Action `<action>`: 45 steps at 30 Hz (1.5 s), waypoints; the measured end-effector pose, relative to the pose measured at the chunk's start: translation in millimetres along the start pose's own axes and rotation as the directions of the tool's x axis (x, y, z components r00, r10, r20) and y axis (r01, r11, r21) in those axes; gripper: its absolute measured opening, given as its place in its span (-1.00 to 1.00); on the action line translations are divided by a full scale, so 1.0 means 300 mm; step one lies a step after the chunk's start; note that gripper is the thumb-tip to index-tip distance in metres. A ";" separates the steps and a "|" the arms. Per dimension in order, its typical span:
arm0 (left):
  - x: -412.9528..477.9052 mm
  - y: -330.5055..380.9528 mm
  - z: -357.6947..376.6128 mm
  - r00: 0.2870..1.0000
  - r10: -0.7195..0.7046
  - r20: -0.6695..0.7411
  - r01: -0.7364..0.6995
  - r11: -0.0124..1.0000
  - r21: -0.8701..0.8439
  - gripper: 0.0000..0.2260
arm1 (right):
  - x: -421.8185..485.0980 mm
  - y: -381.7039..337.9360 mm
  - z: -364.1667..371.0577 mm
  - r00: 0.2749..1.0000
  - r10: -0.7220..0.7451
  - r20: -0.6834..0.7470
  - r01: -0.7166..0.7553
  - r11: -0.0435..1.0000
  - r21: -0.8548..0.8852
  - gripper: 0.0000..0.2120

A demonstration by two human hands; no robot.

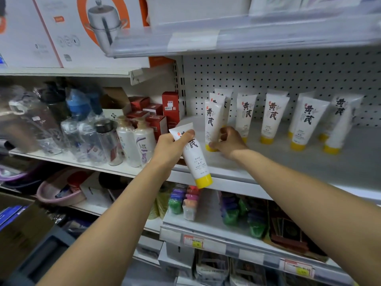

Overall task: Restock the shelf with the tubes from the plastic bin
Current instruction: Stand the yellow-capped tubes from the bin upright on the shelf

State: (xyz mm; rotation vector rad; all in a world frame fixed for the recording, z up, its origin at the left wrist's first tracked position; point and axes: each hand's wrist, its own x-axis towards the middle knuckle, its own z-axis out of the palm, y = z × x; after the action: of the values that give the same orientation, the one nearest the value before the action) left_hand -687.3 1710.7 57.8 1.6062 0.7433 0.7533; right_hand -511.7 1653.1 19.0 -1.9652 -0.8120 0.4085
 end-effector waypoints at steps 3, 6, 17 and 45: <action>-0.002 0.001 0.007 1.000 0.004 -0.003 -0.004 1.000 0.001 -0.81 | -0.066 -0.006 -0.016 0.982 -0.014 -0.188 0.025 0.998 0.056 -0.65; 0.003 0.003 0.025 0.999 0.042 -0.034 -0.042 0.999 0.015 -0.79 | -0.179 -0.029 -0.038 0.989 -0.139 -0.042 0.145 0.954 0.263 -0.71; -0.018 0.071 0.155 0.959 0.191 0.211 -0.219 0.968 0.120 -0.81 | -0.254 -0.018 -0.144 0.971 -0.230 0.068 0.237 0.964 -0.122 -0.71; 0.005 -0.118 0.111 0.950 0.214 0.227 -0.313 0.662 0.682 -0.74 | -0.077 0.120 -0.204 0.996 0.039 -0.085 -0.046 0.995 -0.090 -0.37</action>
State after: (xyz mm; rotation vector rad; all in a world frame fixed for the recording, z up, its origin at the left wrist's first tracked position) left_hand -662.0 1697.8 18.2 2.5015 0.7596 0.5757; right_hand -479.5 1585.7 18.0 -2.0741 -0.7484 0.3165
